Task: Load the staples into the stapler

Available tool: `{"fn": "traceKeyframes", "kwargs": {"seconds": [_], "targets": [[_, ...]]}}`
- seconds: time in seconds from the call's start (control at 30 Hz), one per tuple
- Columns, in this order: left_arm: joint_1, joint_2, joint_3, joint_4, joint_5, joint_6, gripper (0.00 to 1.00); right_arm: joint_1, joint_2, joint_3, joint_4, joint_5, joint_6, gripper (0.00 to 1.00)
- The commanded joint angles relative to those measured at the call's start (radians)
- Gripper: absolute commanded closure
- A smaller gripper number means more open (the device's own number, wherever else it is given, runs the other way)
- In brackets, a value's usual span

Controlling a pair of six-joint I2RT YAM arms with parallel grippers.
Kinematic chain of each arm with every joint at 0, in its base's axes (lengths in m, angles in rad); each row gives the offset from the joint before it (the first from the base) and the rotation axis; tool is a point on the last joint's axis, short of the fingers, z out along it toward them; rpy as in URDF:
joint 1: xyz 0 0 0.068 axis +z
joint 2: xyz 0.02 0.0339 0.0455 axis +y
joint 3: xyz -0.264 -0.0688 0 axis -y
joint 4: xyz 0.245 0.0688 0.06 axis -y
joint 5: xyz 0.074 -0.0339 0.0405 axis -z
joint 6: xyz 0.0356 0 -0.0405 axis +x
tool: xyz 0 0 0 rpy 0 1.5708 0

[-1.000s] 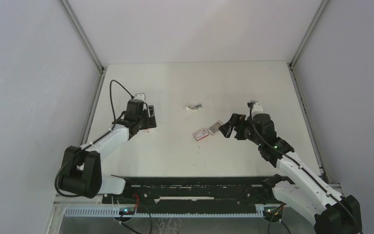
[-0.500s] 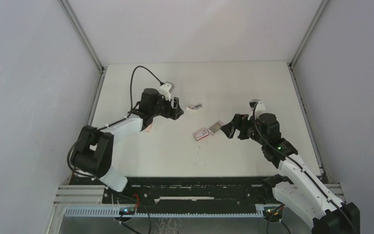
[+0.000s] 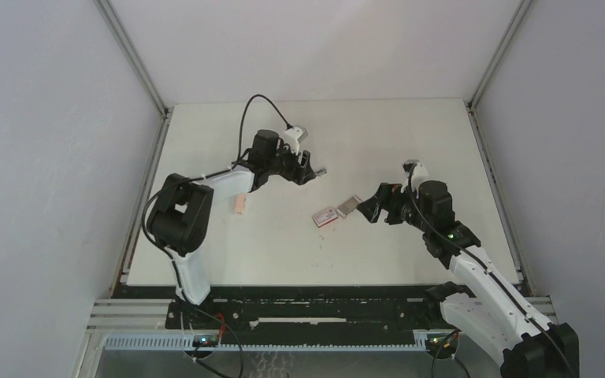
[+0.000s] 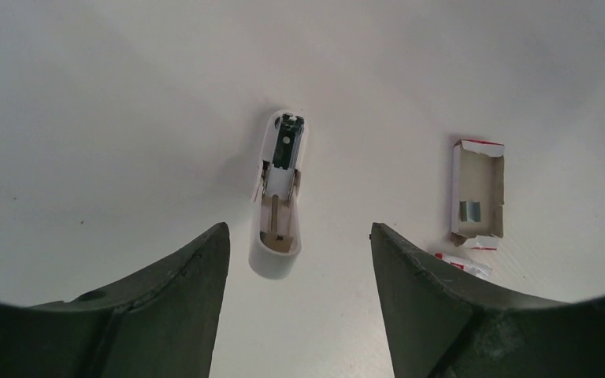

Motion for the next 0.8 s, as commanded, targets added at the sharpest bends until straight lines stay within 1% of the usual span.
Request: {"fn": "traceKeyframes", "kwargs": {"seconds": [0.0,0.1,0.27,0.37,0.47,0.6,0.77], "targets": [[-0.014,0.054,0.112,-0.051,-0.008,0.021,0.31,-0.014,0.009,0.028,0.054,-0.029,-0.019,0.12],[-0.016,0.076,0.132,-0.065,-0.043,0.004,0.34,-0.02,0.014,0.028,0.059,-0.041,-0.016,0.13],[-0.016,0.091,0.137,-0.067,-0.049,-0.016,0.43,-0.029,0.02,0.028,0.059,-0.046,-0.014,0.13],[-0.017,0.102,0.147,-0.088,-0.053,-0.017,0.45,-0.034,0.021,0.027,0.06,-0.048,-0.013,0.14],[-0.018,0.108,0.152,-0.097,-0.061,-0.028,0.53,-0.038,0.02,0.022,0.065,-0.052,-0.007,0.14],[-0.018,0.108,0.155,-0.113,-0.079,-0.041,0.68,-0.044,0.018,0.019,0.065,-0.056,-0.001,0.14],[-0.016,0.066,0.122,-0.113,-0.083,-0.061,0.81,-0.05,0.008,0.018,0.057,-0.053,-0.005,0.14]]}}
